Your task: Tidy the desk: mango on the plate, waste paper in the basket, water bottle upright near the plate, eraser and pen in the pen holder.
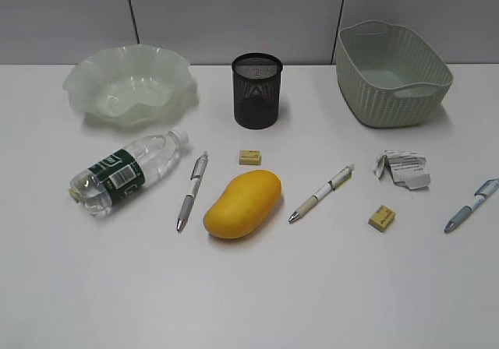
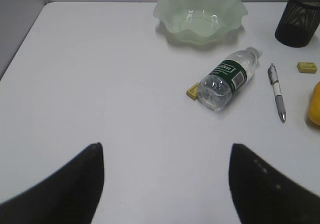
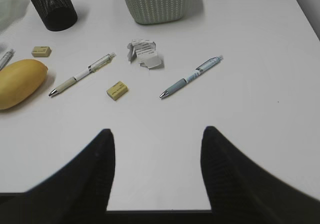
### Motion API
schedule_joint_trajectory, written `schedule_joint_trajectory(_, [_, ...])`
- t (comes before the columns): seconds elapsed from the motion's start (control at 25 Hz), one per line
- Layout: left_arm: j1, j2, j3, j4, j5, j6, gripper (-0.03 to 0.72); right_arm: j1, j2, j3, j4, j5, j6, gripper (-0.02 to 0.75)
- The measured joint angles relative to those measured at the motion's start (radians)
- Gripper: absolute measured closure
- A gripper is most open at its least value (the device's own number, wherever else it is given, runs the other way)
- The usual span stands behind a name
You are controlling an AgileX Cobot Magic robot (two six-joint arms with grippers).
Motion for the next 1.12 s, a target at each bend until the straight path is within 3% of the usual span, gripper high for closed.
schedule_joint_trajectory(1.12, [0.0, 0.003, -0.008, -0.001, -0.004, 0.0, 0.123, 0.0, 0.0, 0.0, 0.0, 0.0, 0.0, 0.296])
